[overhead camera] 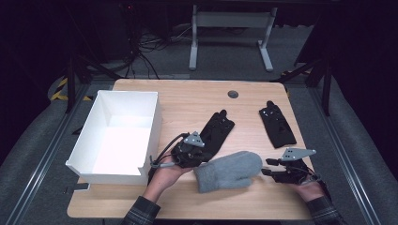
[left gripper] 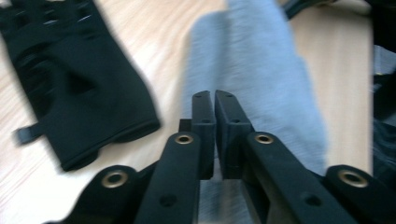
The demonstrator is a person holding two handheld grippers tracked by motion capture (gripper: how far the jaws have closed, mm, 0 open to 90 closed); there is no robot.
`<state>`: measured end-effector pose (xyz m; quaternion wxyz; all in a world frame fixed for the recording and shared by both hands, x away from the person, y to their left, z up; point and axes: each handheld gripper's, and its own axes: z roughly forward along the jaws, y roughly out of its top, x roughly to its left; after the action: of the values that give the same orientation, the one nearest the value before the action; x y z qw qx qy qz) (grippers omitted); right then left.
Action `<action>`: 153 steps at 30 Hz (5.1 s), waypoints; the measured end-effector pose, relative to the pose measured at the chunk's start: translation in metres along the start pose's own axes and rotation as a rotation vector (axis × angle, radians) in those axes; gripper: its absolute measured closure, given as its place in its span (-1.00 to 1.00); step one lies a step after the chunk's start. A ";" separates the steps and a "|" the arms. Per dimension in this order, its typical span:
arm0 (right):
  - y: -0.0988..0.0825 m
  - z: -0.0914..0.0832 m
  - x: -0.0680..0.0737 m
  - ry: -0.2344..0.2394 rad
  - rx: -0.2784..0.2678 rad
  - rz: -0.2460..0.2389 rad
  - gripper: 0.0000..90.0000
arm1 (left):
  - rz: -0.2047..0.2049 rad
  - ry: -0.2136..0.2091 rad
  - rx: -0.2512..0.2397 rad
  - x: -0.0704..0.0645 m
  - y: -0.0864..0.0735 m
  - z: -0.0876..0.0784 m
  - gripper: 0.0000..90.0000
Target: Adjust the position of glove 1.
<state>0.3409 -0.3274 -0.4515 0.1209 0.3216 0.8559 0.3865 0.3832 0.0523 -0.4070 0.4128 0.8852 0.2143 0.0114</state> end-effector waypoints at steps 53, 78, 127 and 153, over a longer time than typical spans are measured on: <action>0.070 0.033 0.039 0.178 -0.071 -0.106 1.00 | 0.015 -0.056 0.080 -0.029 -0.002 0.033 0.99; 0.087 0.045 0.062 0.208 -0.130 -0.141 1.00 | 0.043 -0.076 -0.017 -0.038 0.010 0.036 1.00; 0.045 0.039 0.046 0.386 -0.029 -0.026 1.00 | -0.108 0.027 0.009 -0.021 0.004 0.028 0.99; 0.049 0.033 0.048 0.326 -0.070 -0.032 0.60 | -0.166 0.102 -0.035 -0.010 0.009 0.004 0.05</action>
<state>0.3415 -0.2533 -0.4351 -0.0022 0.2364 0.8552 0.4611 0.3781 0.0407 -0.4018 0.4162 0.8553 0.3075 0.0260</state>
